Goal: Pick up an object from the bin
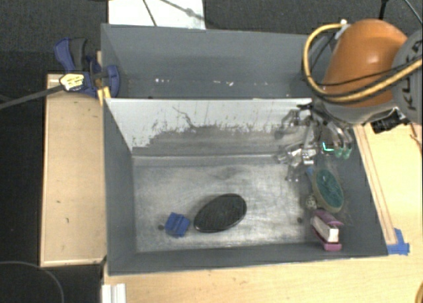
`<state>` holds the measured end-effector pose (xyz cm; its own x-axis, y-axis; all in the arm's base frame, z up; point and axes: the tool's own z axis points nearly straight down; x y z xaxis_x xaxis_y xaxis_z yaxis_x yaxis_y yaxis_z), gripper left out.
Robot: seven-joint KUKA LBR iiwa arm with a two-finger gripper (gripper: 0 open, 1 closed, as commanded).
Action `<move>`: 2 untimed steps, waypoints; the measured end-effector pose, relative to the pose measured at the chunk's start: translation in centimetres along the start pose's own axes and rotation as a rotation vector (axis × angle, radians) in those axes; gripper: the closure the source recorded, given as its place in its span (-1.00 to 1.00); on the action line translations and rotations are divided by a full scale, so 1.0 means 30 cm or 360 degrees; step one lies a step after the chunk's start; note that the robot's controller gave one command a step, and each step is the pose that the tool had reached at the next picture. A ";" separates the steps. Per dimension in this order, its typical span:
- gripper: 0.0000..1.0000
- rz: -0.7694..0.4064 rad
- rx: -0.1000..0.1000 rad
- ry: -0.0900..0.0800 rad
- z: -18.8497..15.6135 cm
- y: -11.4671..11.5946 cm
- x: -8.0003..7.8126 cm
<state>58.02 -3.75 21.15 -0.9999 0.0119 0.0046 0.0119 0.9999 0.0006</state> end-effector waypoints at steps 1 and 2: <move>-1.00 -0.0034 -0.0005 0.0004 0.302 0.237 0.114; -1.00 -0.0189 0.0000 -0.0023 0.468 0.352 0.264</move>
Offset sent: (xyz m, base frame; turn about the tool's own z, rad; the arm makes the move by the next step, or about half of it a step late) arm -0.0313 0.0671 -0.0862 -0.0156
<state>50.14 6.91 7.16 -0.9943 -0.1064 -0.0101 -0.1064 0.9943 0.0003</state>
